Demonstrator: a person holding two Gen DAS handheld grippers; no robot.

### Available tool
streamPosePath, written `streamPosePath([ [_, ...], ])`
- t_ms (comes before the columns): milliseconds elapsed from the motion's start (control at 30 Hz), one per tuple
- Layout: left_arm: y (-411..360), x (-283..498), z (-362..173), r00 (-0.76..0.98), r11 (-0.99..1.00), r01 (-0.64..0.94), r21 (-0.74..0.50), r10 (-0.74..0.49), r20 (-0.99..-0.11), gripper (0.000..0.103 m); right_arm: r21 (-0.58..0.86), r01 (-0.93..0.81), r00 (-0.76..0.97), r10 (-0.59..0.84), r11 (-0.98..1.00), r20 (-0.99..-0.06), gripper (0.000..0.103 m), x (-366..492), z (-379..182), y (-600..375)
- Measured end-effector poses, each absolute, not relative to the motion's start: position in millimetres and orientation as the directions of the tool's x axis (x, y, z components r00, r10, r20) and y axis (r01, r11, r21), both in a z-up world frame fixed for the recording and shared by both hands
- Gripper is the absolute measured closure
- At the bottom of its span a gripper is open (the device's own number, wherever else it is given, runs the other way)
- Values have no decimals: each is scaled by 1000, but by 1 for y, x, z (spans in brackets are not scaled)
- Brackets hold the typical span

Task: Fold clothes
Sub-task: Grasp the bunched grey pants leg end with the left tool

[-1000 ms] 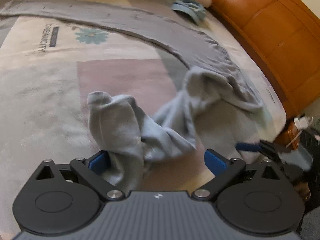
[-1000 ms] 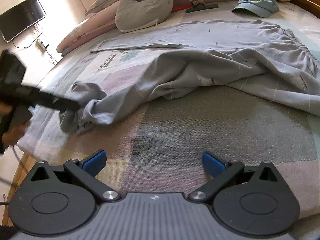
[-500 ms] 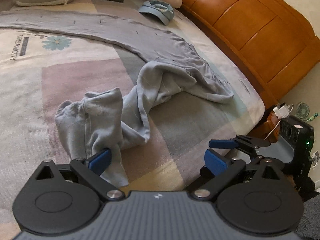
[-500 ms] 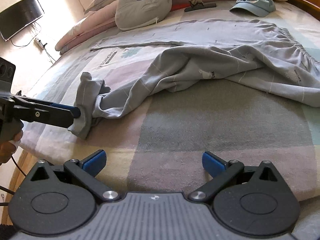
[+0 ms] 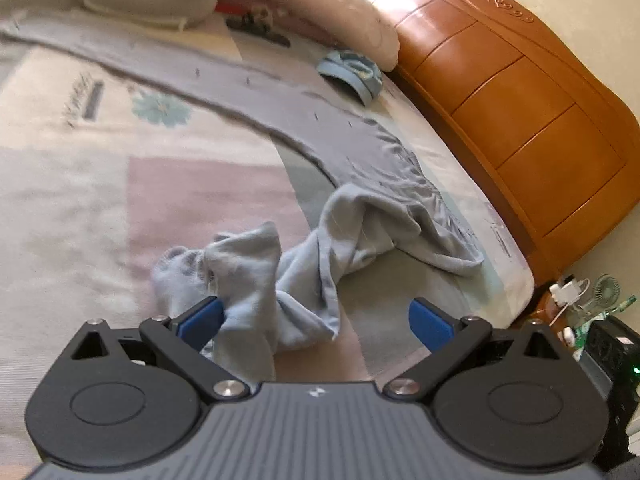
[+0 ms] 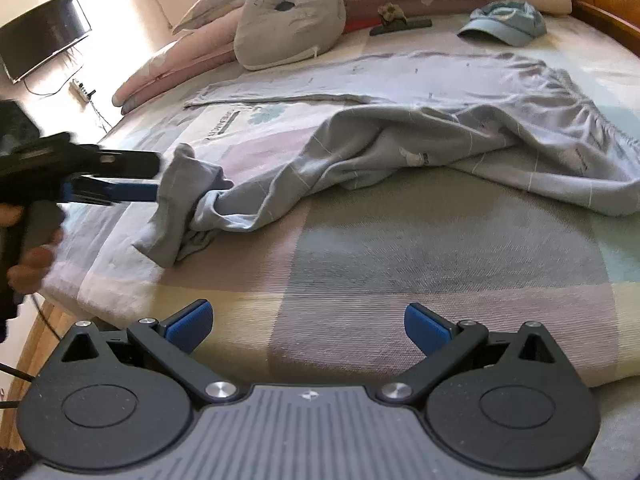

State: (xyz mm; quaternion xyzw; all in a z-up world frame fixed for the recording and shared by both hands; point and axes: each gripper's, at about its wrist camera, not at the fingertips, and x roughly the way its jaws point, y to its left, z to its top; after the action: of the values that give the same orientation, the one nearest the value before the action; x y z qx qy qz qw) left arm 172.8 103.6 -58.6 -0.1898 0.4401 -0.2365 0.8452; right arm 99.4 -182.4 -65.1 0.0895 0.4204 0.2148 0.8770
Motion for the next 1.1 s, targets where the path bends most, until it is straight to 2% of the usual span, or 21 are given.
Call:
streamPosePath([
  [200, 77, 188, -73, 434, 749, 294, -594, -658, -615, 4, 286, -351, 548, 443, 892, -709, 0, 103, -61, -169],
  [433, 95, 167, -53, 523, 822, 283, -495, -565, -639, 4, 299, -339, 506, 440, 892, -742, 0, 125, -81, -164],
  [600, 126, 129, -48, 587, 861, 215, -462, -492, -643, 4, 314, -346, 532, 461, 884, -711, 0, 127, -90, -168],
  [700, 137, 111, -57, 587, 852, 168, -495, -490, -645, 4, 287, -367, 553, 456, 885, -698, 0, 126, -92, -166],
  [933, 138, 107, -87, 568, 787, 109, -608, -551, -611, 4, 77, -438, 594, 353, 896, -723, 0, 112, -98, -141],
  [1100, 130, 117, -91, 582, 744, 137, -654, -594, -555, 4, 59, -450, 596, 349, 891, -724, 0, 111, -99, -142],
])
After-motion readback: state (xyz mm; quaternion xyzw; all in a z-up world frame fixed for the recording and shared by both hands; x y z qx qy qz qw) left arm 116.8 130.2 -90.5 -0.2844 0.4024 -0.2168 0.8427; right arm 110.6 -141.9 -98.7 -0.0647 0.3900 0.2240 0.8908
